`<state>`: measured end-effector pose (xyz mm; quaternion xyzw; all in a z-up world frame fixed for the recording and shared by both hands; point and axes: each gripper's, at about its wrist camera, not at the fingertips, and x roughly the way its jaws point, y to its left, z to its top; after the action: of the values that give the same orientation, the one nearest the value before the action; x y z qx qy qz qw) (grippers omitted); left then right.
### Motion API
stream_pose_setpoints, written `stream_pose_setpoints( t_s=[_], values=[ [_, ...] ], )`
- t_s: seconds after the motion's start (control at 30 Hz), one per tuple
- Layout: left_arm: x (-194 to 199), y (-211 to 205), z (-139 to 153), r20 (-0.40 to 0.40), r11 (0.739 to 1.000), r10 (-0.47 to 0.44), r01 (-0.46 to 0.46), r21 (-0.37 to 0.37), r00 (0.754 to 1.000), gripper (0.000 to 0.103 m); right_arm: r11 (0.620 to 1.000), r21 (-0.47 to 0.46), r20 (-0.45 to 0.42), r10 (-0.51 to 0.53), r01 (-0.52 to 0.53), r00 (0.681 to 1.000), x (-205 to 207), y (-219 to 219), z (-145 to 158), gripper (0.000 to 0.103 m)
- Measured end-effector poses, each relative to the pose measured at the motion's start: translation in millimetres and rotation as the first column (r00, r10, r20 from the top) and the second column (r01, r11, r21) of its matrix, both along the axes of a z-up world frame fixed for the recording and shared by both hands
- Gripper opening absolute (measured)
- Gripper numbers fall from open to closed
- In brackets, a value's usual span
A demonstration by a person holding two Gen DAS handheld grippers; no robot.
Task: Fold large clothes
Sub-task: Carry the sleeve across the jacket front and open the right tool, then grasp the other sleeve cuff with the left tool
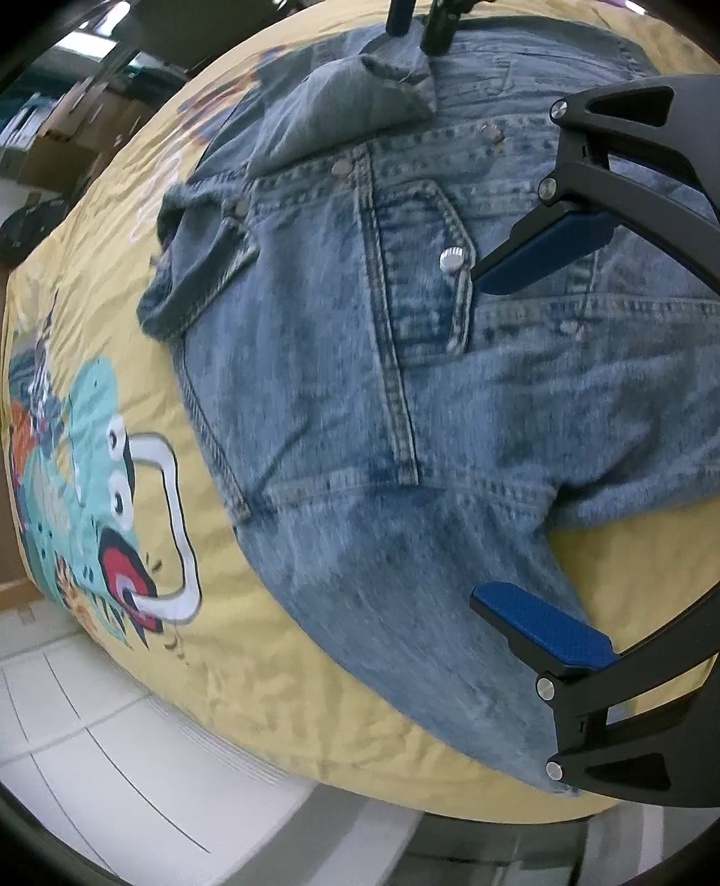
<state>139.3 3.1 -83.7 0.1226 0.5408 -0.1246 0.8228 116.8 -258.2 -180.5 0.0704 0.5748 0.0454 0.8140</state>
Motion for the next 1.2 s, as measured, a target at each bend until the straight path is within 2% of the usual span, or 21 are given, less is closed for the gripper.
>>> stream_pose_setpoints(
  t_s=[0.07,0.2,0.37,0.5,0.6,0.73,0.87,0.97,1.07,1.2],
  values=[
    [-3.1,-12.9,-0.3,0.001,0.999,-0.047,0.047,-0.003,0.999,0.102,0.998,-0.021,0.009,-0.058,0.058,0.998,-17.1,-22.5,-0.4,0.083],
    [-5.7,-48.9,-4.8,0.007,0.992,-0.125,0.125,0.034,0.992,0.102,0.981,-0.003,-0.009,-0.194,0.194,0.981,-47.6,-74.7,-9.7,0.083],
    [-9.7,-97.7,-16.1,0.002,0.968,-0.247,0.247,0.046,0.969,0.102,0.956,0.001,-0.039,-0.294,0.295,0.955,-72.8,-116.9,-26.4,0.083],
    [-20.0,-141.4,-13.6,0.035,0.936,-0.344,0.340,0.084,0.938,0.102,0.945,0.016,-0.045,-0.327,0.328,0.944,-82.3,-134.8,-34.5,0.083],
    [-29.7,-175.9,-15.9,0.067,0.902,-0.418,0.405,0.148,0.906,0.102,0.937,0.051,-0.047,-0.342,0.345,0.938,-85.9,-142.3,-39.6,0.083],
    [-31.5,-207.8,-28.6,0.042,0.869,-0.473,0.458,0.190,0.880,0.102,0.931,0.084,-0.051,-0.352,0.356,0.934,-88.3,-147.6,-47.5,0.083],
    [-39.8,-238.9,-43.7,0.019,0.812,-0.548,0.527,0.250,0.836,0.102,0.926,0.097,-0.058,-0.361,0.365,0.931,-92.5,-154.5,-52.6,0.083],
    [-40.1,-257.1,-58.3,-0.006,0.782,-0.576,0.553,0.286,0.817,0.102,0.928,0.080,-0.058,-0.360,0.364,0.931,-93.8,-158.1,-56.1,0.083],
    [-34.7,-271.0,-74.4,-0.040,0.758,-0.588,0.567,0.323,0.808,0.102,0.932,0.062,-0.055,-0.355,0.358,0.933,-92.5,-159.2,-59.1,0.083],
    [-25.4,-278.6,-87.5,-0.057,0.752,-0.578,0.558,0.350,0.814,0.100,0.939,0.034,-0.052,-0.339,0.341,0.939,-84.7,-155.6,-63.8,0.083]
  ],
)
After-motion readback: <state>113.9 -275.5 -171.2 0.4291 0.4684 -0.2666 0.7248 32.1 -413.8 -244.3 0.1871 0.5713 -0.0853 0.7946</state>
